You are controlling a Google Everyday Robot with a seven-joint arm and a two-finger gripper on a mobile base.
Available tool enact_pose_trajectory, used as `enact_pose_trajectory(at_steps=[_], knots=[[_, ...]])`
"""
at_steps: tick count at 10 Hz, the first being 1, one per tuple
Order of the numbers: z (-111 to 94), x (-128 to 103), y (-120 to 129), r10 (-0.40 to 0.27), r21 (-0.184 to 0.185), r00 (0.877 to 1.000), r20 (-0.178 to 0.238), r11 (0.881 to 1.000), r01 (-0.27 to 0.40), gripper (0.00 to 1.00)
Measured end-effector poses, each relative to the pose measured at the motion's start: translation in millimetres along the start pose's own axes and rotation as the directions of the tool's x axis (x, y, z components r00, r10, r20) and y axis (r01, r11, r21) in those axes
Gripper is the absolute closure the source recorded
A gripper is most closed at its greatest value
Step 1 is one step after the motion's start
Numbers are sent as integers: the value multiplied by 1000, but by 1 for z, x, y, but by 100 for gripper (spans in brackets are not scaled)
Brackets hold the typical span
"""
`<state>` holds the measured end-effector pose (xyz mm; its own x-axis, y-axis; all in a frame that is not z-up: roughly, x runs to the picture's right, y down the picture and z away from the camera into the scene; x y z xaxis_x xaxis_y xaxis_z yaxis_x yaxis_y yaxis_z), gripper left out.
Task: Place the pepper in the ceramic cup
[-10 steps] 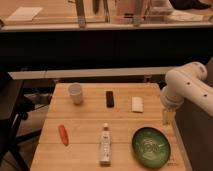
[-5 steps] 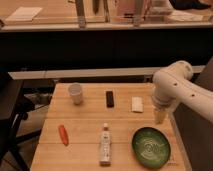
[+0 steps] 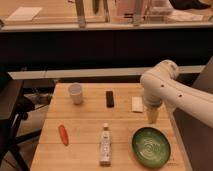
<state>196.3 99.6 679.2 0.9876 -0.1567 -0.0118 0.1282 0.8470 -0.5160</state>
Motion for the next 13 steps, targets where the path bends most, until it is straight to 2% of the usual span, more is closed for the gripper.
enact_pose_trajectory(at_steps=[3, 8, 10, 12, 13], knots=[[-5, -46, -6, -82, 14, 996, -17, 996, 83, 20], [-7, -74, -4, -181, 23, 983, -36, 983, 182, 20], [-10, -111, -8, -249, 39, 968, -35, 967, 251, 20], [-11, -121, -6, -285, 40, 958, -42, 957, 286, 20], [-12, -130, -5, -318, 41, 947, -46, 946, 320, 20]])
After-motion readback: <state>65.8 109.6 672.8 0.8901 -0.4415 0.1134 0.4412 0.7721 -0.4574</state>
